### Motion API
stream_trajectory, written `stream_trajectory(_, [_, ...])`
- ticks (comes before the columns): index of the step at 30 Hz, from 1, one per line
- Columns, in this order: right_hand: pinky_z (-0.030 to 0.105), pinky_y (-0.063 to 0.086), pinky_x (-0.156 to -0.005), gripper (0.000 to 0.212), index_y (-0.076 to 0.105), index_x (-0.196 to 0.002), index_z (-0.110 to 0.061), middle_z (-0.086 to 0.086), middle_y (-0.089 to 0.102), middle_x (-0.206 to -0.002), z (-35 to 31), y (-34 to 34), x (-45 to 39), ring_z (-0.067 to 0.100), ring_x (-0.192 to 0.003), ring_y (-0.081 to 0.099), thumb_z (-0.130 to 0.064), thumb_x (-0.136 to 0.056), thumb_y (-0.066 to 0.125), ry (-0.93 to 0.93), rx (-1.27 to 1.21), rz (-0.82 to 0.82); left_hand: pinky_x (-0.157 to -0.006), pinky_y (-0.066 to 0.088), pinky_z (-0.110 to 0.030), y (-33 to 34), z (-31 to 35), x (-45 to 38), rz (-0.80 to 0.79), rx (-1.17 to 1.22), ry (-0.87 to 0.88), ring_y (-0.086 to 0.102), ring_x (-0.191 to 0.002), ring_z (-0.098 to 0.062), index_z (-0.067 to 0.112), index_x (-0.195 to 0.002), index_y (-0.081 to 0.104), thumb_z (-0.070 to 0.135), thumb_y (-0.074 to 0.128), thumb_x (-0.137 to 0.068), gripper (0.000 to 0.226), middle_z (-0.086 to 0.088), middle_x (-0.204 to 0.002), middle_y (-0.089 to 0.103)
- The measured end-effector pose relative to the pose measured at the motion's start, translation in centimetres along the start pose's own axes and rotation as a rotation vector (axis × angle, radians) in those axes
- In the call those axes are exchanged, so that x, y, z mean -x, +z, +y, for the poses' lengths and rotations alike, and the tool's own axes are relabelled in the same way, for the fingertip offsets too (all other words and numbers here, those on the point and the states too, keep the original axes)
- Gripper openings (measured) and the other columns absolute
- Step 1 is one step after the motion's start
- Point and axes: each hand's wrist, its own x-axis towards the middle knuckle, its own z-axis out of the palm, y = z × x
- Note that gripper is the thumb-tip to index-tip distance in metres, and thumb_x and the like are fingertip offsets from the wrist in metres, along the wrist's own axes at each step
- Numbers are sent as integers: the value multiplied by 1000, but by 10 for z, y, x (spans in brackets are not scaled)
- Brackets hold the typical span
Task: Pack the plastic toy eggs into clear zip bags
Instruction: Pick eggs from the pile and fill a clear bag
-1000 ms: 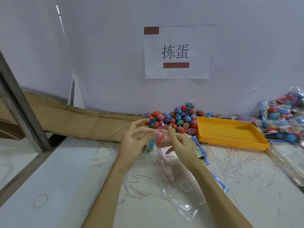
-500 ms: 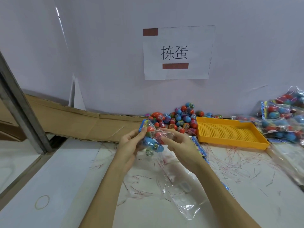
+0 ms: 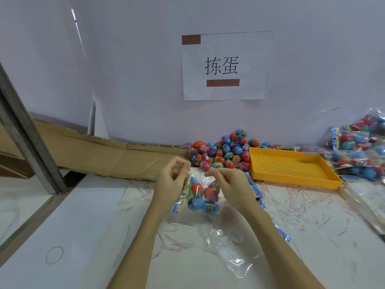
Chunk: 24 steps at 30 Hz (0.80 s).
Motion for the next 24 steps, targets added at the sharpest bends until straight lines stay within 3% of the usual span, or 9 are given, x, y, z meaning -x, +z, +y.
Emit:
stream_trajectory(4, [12, 52, -62, 25, 73, -119, -15, -4, 76, -105, 0, 3, -1, 2, -77, 73, -28, -101, 60, -32, -14, -13, -49, 40, -18, 0, -5, -2, 154, -23, -3, 46, -51, -4, 17, -89, 61, 28, 60, -104, 18, 7, -57, 56])
stream_trajectory(8, [15, 51, -52, 23, 75, -116, -15, -6, 75, -99, 2, 5, 1, 1, -75, 72, -26, -100, 63, -23, 29, -93, -51, 46, -17, 1, -8, -3, 232, -133, 29, 55, -56, -5, 16, -91, 60, 28, 60, -104, 17, 5, -68, 64])
stream_trajectory(14, [11, 45, -48, 22, 76, -117, -15, -5, 77, -100, -5, 10, 0, 7, -71, 71, -22, -99, 65, -86, -106, 109, -48, 41, -16, 2, -13, -4, 399, -218, 13, 51, -53, -7, 16, -89, 57, 31, 54, -106, 23, -3, -65, 60])
stream_trajectory(16, [12, 45, -47, 21, 75, -116, -16, -7, 77, -96, -6, 9, 0, 10, -69, 72, -22, -98, 65, -68, -157, 142, -51, 44, -16, 4, -12, -3, 363, -168, -57, 56, -58, -2, 18, -96, 59, 43, 49, -105, 28, -3, -70, 62])
stream_trajectory(18, [15, 46, -44, 18, 76, -112, -19, -11, 75, -94, -3, 5, -1, 11, -66, 71, -23, -98, 66, -30, -204, 195, -59, 46, -17, 3, -12, -4, 244, -109, -178, 61, -63, 1, 19, -103, 61, 62, 40, -99, 48, -4, -74, 64])
stream_trajectory(20, [18, 46, -42, 20, 77, -112, -17, -10, 76, -92, -1, -2, -3, 10, -59, 67, -26, -97, 67, 24, -261, 246, -64, 45, -18, 2, -11, -4, 62, -27, -193, 62, -65, -9, 13, -96, 66, 67, 39, -95, 61, -12, -74, 65])
stream_trajectory(22, [19, 46, -43, 25, 77, -114, -15, -8, 75, -82, 1, -5, -4, 8, -53, 61, -30, -97, 67, 67, -302, 264, -58, 42, -15, 4, -9, -1, -39, -37, -105, 56, -58, -6, 16, -80, 66, 62, 44, -97, 53, 1, -60, 59])
stream_trajectory(24, [20, 48, -46, 32, 75, -115, -18, -3, 75, -79, 1, -3, -3, 9, -56, 64, -41, -97, 63, 104, -350, 227, -54, 47, -16, 9, -8, 0, -17, -57, -67, 58, -55, -1, 22, -81, 64, 53, 48, -99, 39, 11, -60, 62])
